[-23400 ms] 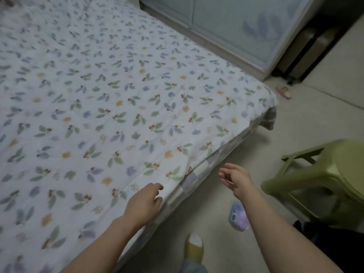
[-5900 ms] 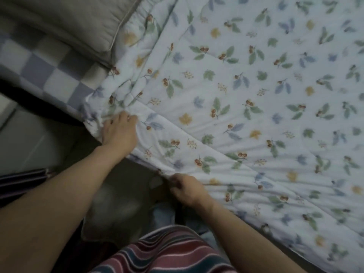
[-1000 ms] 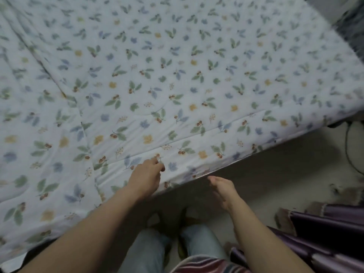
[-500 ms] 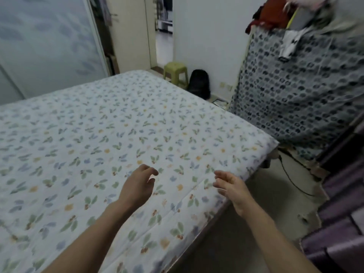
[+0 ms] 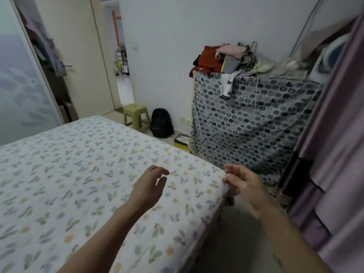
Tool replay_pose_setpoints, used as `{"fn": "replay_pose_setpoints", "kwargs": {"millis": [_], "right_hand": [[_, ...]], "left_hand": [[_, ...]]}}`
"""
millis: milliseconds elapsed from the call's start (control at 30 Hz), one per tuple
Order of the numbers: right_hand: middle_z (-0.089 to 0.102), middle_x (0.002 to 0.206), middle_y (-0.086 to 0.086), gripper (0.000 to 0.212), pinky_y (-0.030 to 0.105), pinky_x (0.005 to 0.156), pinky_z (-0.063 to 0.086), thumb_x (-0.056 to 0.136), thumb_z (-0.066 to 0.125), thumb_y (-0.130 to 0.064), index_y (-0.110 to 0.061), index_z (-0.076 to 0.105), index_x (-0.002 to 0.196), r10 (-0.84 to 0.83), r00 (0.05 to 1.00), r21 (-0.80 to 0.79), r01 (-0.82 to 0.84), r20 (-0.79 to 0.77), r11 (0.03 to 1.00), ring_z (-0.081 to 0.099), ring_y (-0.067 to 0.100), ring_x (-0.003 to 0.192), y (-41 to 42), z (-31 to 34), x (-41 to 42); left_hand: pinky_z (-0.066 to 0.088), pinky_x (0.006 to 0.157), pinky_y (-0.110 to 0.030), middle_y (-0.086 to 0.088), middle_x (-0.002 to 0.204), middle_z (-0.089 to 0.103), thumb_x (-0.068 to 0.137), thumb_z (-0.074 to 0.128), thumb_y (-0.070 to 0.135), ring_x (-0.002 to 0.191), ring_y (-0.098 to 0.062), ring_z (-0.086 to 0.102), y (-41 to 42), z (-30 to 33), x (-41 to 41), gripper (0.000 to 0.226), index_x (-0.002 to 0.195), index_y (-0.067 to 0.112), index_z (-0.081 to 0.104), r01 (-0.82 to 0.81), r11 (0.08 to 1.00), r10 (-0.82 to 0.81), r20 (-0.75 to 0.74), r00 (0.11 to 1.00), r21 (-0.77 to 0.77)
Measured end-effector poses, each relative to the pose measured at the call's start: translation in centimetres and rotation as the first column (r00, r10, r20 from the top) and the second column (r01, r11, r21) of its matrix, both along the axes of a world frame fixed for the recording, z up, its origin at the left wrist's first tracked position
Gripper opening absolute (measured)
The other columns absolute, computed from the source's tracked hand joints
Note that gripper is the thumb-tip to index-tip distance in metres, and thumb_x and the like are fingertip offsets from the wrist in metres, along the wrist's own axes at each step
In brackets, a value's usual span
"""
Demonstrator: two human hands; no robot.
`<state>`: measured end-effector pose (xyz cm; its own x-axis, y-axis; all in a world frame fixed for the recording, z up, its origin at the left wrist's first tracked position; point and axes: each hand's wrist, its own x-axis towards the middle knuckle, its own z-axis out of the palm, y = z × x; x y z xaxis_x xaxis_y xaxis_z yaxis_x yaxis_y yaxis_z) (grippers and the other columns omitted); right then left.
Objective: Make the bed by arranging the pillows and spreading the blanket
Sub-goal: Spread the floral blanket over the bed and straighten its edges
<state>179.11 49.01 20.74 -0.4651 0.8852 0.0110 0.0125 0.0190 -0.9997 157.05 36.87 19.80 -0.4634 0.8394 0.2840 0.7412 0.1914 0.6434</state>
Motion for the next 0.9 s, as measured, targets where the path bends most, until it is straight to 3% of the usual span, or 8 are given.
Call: {"fn": "replay_pose_setpoints", "kwargs": {"millis": [100,267,467,633,900], "right_hand": [[0.06,0.102,0.0,0.024,0.022,0.071,0.048,0.091,0.053,-0.004,-0.026,0.062,0.097,-0.059,0.998,0.019,0.059,-0.031,0.998,0.062,0.016,0.084,4.2,1.1,1.3],[0.061,0.1,0.003,0.024,0.016,0.065,0.051,0.091,0.053,-0.003,-0.024,0.062,0.098,-0.118,0.993,0.053,0.118,0.0,0.992,0.063,0.015,0.084,10.9,1.0,2.8],[0.062,0.099,0.003,0.025,0.024,0.074,0.049,0.091,0.052,-0.001,-0.023,0.063,0.096,-0.212,0.977,0.046,0.21,0.033,0.977,0.062,0.015,0.083,18.7,1.4,3.6],[0.062,0.098,0.003,0.024,0.011,0.066,0.052,0.091,0.049,0.002,-0.016,0.06,0.104,-0.265,0.963,0.069,0.262,0.042,0.963,0.061,0.014,0.082,25.8,1.9,3.8],[0.063,0.102,-0.002,0.024,0.018,0.073,0.051,0.091,0.051,-0.001,-0.019,0.059,0.104,-0.332,0.941,-0.002,0.332,0.068,0.943,0.063,0.013,0.086,35.6,-1.0,4.5]], "left_hand": [[0.047,0.089,-0.035,-0.001,0.112,0.058,0.094,0.048,0.014,0.1,-0.019,0.058,5.5,1.6,1.3,0.02,0.105,0.013,0.064,0.06,0.998,-0.06,0.003,0.998,0.024],[0.048,0.087,-0.035,-0.003,0.109,0.059,0.094,0.046,0.014,0.098,-0.02,0.058,15.0,2.4,2.9,0.021,0.106,0.012,0.064,0.151,0.987,-0.15,-0.015,0.989,0.057],[0.047,0.085,-0.033,-0.007,0.107,0.062,0.092,0.05,0.014,0.099,-0.023,0.059,26.8,2.2,2.9,0.02,0.107,0.009,0.064,0.263,0.963,-0.262,-0.023,0.965,0.067],[0.05,0.084,-0.039,-0.009,0.104,0.063,0.093,0.049,0.012,0.094,-0.023,0.059,36.7,2.2,2.7,0.021,0.105,0.007,0.064,0.382,0.92,-0.381,-0.02,0.924,0.086],[0.05,0.083,-0.037,-0.007,0.102,0.064,0.094,0.048,0.013,0.093,-0.021,0.059,48.1,-0.2,3.9,0.021,0.106,0.007,0.063,0.458,0.889,-0.457,-0.022,0.889,0.006]]}}
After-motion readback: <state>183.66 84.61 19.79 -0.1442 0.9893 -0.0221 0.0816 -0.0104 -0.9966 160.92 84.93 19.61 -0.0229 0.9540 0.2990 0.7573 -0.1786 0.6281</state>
